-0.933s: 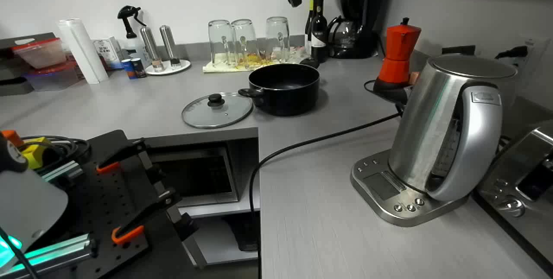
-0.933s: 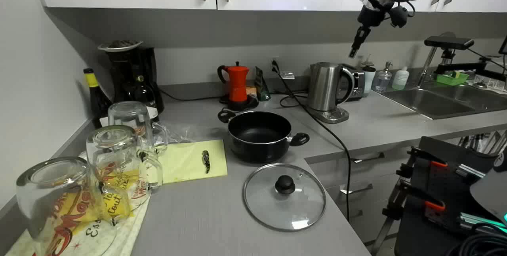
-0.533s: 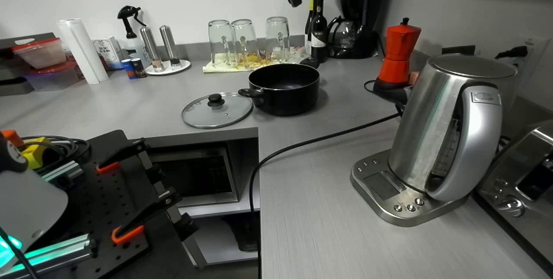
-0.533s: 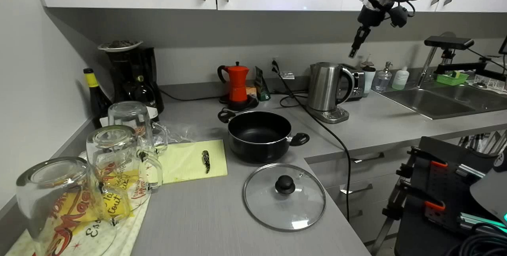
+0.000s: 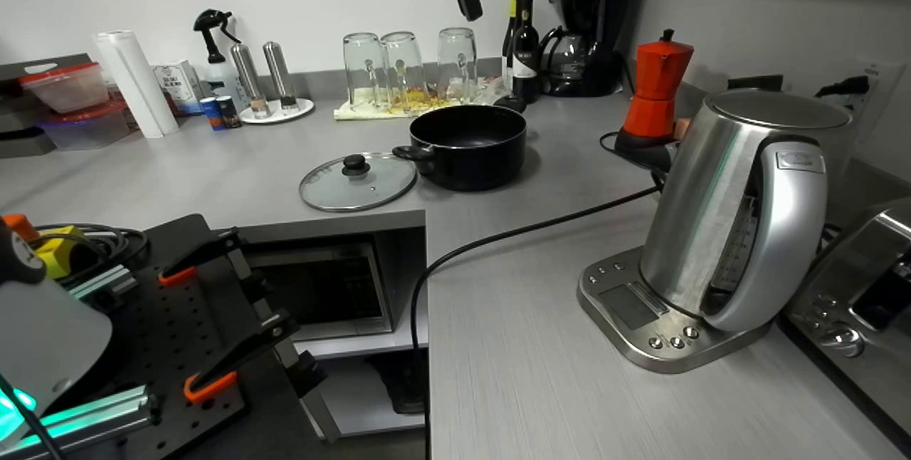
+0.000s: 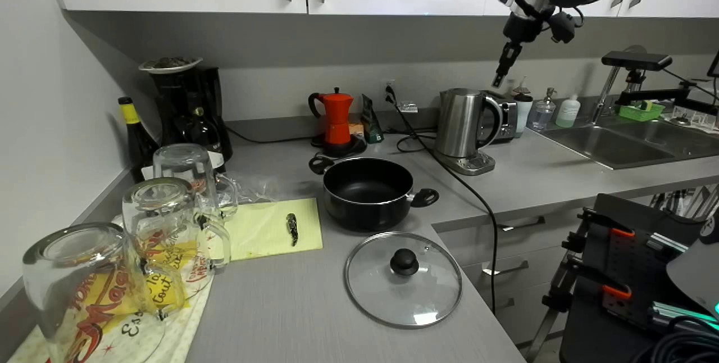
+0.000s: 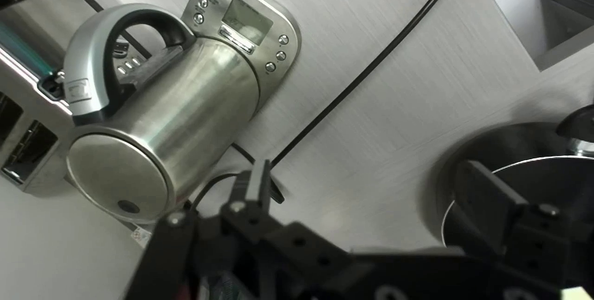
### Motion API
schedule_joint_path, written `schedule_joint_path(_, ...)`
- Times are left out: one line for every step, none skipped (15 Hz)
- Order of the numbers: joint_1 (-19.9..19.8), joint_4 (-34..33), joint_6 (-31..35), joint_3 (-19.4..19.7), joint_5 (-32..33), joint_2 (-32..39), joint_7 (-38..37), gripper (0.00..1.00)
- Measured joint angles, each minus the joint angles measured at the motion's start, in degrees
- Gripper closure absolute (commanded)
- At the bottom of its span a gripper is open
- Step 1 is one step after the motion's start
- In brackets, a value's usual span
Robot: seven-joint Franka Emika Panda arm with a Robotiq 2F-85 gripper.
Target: Put the lid on the pot
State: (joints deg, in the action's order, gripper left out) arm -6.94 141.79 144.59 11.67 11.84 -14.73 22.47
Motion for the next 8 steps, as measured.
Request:
schedule_joint_path(0.18,0.61,-0.03,-0.92,0.09,0.0,-0.06,0.0)
schedule_joint_path(0.43,1.3,-0.06,-1.98,0.34,-0.01,-0.18,0.0)
schedule_joint_path(0.79,2.05,-0.08,-3.08,0.67,-0.03,-0.36,0.0)
schedule_joint_path(1.25,2.85,-0.09,-4.23,1.08,-0.05,-0.69,0.0)
schedule_joint_path(1.86,3.73,-0.15,-5.43,1.47,-0.08,-1.05,0.0)
schedule_joint_path(2.56,4.58,-0.17,-6.62,1.8,-0.12,-1.37,0.0)
schedule_joint_path(3.35,5.43,-0.31,-7.75,1.95,-0.18,-1.61,0.0)
schedule_joint_path(4.25,6.24,-0.51,-8.89,2.0,-0.26,-1.95,0.0)
